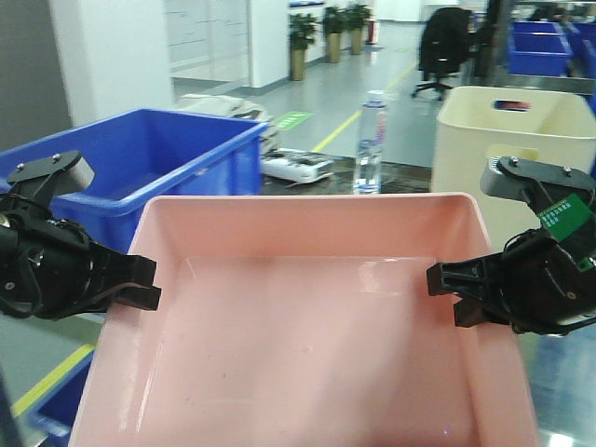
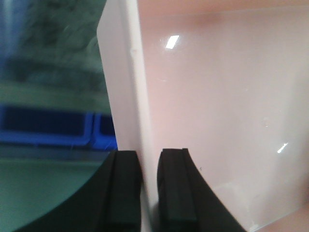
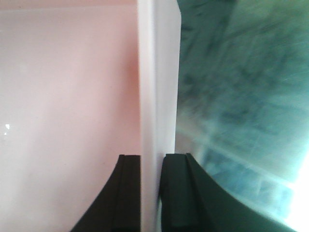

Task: Grab pink bin and stack on right shelf
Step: 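Carry the pink bin with both grippers while the base drives to the table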

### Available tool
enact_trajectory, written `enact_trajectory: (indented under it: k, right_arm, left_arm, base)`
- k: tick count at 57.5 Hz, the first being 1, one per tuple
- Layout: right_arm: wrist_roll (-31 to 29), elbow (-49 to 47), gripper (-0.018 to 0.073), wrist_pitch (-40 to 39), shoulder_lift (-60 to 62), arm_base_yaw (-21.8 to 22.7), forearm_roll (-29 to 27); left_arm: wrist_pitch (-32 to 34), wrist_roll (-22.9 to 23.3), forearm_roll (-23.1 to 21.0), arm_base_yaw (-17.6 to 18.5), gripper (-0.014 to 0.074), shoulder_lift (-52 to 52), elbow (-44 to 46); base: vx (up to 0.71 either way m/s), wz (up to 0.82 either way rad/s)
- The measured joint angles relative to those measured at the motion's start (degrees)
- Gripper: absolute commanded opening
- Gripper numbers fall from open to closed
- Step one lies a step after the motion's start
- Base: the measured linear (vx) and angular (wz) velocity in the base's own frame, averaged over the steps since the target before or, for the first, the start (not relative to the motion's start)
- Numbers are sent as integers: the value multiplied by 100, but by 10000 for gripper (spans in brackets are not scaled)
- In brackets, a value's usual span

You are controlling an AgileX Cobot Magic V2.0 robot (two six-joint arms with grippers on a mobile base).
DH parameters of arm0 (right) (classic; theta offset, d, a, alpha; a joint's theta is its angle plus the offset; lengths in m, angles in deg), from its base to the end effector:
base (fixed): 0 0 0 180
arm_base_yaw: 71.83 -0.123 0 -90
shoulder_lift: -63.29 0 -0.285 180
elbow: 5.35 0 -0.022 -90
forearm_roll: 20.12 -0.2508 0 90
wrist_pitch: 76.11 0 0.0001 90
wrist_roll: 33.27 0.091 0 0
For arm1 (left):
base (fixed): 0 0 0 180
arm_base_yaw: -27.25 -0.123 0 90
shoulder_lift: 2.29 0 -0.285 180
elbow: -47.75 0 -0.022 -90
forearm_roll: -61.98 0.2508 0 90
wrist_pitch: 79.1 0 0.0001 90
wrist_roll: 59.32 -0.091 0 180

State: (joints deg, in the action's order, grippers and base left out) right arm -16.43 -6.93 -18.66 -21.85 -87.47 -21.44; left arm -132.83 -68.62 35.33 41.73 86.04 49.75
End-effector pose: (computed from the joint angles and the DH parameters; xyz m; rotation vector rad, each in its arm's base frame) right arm 0.2689 0.0771 0.3862 0.0328 2.4806 0.2740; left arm 0.2807 -0.1065 0.3838 0.3286 2.3849 -0.6197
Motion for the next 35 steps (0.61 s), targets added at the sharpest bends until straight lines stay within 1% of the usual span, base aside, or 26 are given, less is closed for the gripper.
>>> enact_trajectory:
  k: [21, 35]
  right_arm:
    - [0, 0, -9, 0, 0, 0, 0]
    - [0, 0, -9, 0, 0, 0, 12]
  left_arm:
    - [0, 0, 0, 0, -1, 0, 0]
    - [5, 0, -10, 0, -1, 0, 0]
  base:
    - [28, -55]
    - [21, -50]
